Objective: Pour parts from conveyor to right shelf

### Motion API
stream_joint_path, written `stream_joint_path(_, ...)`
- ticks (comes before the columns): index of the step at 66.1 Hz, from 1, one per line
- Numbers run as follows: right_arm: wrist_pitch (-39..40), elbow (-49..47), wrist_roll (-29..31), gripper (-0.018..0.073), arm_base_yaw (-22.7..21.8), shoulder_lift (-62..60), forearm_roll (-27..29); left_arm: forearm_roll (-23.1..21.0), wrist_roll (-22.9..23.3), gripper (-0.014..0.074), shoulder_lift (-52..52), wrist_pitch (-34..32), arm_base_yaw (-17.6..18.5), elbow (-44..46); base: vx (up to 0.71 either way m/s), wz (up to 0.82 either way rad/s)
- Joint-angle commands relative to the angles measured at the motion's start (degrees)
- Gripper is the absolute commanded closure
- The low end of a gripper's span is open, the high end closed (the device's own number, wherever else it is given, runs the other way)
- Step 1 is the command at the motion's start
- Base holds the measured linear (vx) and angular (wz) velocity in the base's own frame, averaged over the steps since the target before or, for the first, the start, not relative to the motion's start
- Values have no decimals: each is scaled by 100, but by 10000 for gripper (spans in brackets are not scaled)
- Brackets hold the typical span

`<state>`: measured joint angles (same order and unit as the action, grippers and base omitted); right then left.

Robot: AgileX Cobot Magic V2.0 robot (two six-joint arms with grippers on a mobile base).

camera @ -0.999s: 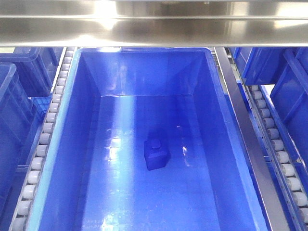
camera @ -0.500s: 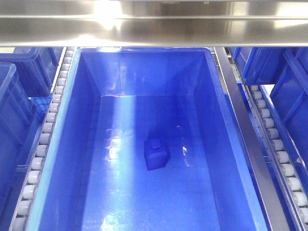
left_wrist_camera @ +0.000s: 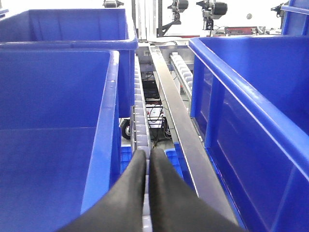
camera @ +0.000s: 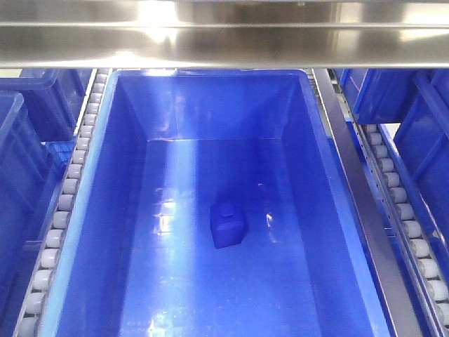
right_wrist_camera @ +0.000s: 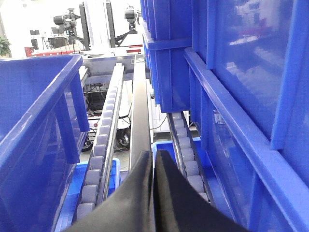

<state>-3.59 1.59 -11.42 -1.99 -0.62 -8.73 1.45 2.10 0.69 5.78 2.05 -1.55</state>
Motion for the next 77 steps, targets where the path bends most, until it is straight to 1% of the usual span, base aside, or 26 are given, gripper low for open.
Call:
stream_joint_path(1, 473, 55, 153, 568, -24, -73, -30, -35, 44, 603, 73, -451, -11, 110, 0, 0)
stream_joint_path(12, 473, 55, 724, 568, -24, -73, 241, -35, 44, 603, 73, -451, -11, 110, 0, 0)
stream_joint_path(77, 473, 55, 720, 568, -24, -73, 241, -35, 44, 603, 73, -451, -11, 110, 0, 0)
